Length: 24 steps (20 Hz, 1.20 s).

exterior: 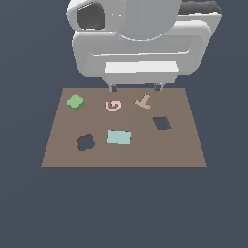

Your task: Insert a designated object into the corresponding slot on a board.

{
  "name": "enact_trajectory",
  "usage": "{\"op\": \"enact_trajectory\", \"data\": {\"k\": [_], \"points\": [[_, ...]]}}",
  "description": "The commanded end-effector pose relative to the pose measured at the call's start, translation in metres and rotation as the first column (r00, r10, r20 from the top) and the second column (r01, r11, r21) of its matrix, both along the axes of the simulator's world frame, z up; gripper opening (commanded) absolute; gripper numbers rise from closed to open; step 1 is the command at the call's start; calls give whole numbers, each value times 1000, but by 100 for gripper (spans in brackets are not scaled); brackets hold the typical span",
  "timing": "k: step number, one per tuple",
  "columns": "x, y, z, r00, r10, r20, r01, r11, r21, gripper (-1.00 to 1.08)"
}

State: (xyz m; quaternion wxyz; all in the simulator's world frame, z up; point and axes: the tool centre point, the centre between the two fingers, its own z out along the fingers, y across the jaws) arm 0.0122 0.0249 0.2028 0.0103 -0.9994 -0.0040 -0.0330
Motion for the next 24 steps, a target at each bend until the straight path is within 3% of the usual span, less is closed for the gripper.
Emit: {"op": "enact_trajectory", "data": {"k": [1,6,12,18,24], "points": [[0,0,0,1000,0,0,0,1000,0,100],[-1,-14,-10,999,-40,-4,40,999,-1,100],[-11,-68,-48,982,-187,-21,187,982,-4,100],[-43,-144,-104,914,-402,-45,402,916,-13,100],[-73,-188,-141,845,-531,-60,531,847,-21,100]]}}
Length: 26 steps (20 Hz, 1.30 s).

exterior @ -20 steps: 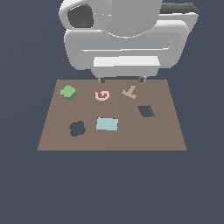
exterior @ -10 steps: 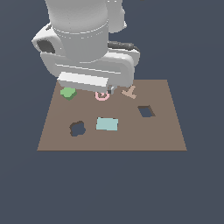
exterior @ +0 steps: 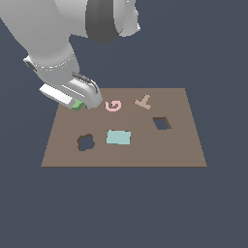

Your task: Insert a designated object into the corresponding slot on a board.

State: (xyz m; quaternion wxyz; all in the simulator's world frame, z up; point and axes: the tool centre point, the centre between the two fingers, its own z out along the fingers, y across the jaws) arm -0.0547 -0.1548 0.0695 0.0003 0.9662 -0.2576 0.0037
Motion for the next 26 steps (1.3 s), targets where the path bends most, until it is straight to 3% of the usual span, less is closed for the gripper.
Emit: {"op": "enact_trajectory", "data": {"k": [1,19,20,26], "points": [[-10,-12,-11,999,-45,-4,45,999,0,100],[-18,-20,-40,997,-76,-7,76,997,3,100],[-18,-20,-40,997,-76,-7,76,997,3,-100],[-18,-20,-40,997,-76,-7,76,997,3,-100]]}}
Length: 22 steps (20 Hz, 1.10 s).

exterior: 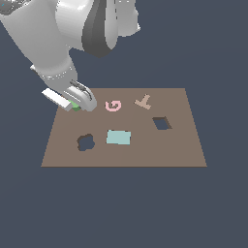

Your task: Insert a designated object into the corresponding slot on a board.

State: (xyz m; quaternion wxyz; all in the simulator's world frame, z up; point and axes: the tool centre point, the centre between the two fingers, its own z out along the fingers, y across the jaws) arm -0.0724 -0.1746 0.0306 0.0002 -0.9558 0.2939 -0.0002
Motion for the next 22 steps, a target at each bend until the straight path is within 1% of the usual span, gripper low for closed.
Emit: {"op": "enact_trajectory", "data": {"k": [1,7,12,18,22], "points": [[0,0,-1,1000,0,-1,0,1000,0,-100],[0,0,0,1000,4,0,-4,1000,0,-100],[8,-1,1,999,44,0,-44,999,0,-100],[27,-2,2,988,153,-1,-153,988,0,-100],[47,-1,3,965,262,-1,-262,965,-1,-100]]}}
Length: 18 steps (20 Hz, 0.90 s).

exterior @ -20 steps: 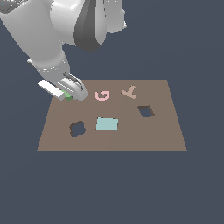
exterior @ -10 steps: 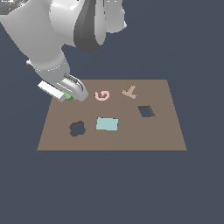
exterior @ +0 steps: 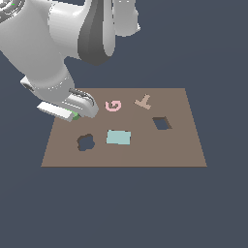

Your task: Insert a designated object into the corresponding slot on a board.

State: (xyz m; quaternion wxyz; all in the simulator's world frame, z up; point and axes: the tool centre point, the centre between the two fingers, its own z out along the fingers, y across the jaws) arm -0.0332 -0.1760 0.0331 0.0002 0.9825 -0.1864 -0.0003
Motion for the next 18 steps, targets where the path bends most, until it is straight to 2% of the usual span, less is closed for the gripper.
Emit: {"op": "enact_trajectory", "data": {"k": [1,6,12,18], "points": [[14,2,1,997,76,0,-76,997,0,-100],[47,11,3,965,264,0,-264,965,-1,-100],[79,28,6,893,449,0,-449,893,-1,-100],[99,44,7,824,567,0,-567,824,0,-100]]}}
